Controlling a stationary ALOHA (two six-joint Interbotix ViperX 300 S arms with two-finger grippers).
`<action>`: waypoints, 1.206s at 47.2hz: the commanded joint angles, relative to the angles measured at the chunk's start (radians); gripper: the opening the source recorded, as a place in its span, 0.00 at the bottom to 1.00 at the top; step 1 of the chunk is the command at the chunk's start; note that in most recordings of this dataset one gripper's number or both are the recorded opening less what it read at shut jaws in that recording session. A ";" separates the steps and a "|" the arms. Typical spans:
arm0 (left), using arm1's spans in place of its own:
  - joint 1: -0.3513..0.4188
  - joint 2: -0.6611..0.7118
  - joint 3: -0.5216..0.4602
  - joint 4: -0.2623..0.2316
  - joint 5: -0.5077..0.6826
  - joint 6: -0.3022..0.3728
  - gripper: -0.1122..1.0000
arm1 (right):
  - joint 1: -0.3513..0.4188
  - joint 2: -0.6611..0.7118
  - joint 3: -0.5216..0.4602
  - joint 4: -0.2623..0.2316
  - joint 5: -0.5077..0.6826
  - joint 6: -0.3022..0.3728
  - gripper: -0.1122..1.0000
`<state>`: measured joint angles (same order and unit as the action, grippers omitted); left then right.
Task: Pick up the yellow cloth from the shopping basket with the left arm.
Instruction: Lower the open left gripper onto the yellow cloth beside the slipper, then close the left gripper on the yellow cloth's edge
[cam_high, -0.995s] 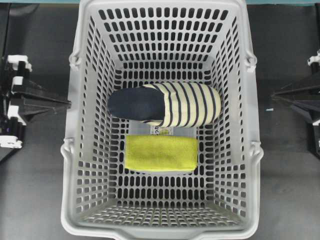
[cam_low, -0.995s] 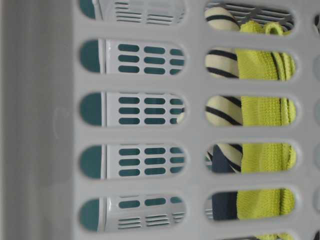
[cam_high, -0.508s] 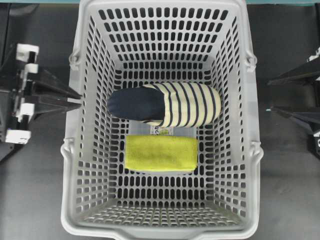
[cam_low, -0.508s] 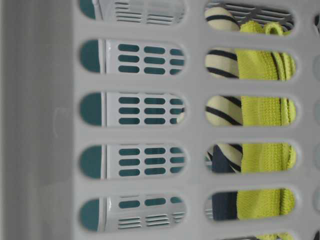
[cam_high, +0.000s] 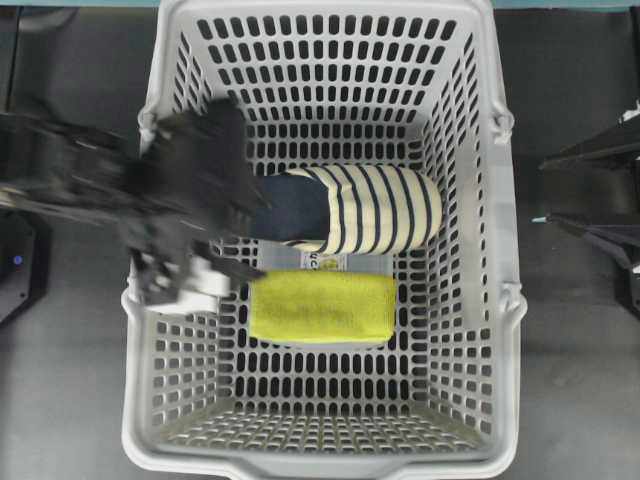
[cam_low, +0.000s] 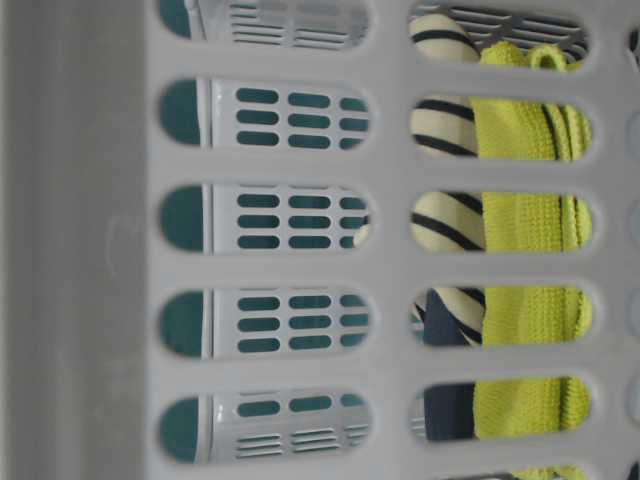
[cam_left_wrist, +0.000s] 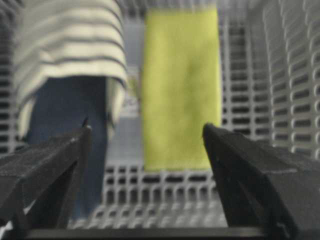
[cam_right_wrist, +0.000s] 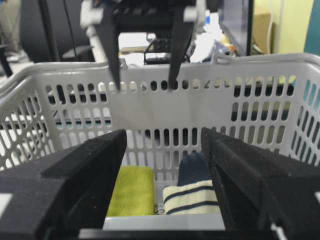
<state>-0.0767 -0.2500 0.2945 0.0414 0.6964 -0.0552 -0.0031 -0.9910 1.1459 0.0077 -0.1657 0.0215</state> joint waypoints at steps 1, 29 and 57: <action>-0.015 0.101 -0.117 0.003 0.071 0.006 0.87 | -0.002 0.005 -0.028 0.003 -0.011 0.005 0.64; -0.087 0.439 -0.367 0.003 0.252 -0.008 0.88 | 0.000 -0.037 -0.029 0.005 -0.006 0.021 0.81; -0.089 0.505 -0.239 0.003 0.199 -0.054 0.86 | -0.002 -0.055 -0.009 0.005 -0.005 0.020 0.81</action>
<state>-0.1703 0.2638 0.0414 0.0414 0.9173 -0.0936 -0.0031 -1.0508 1.1459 0.0092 -0.1657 0.0430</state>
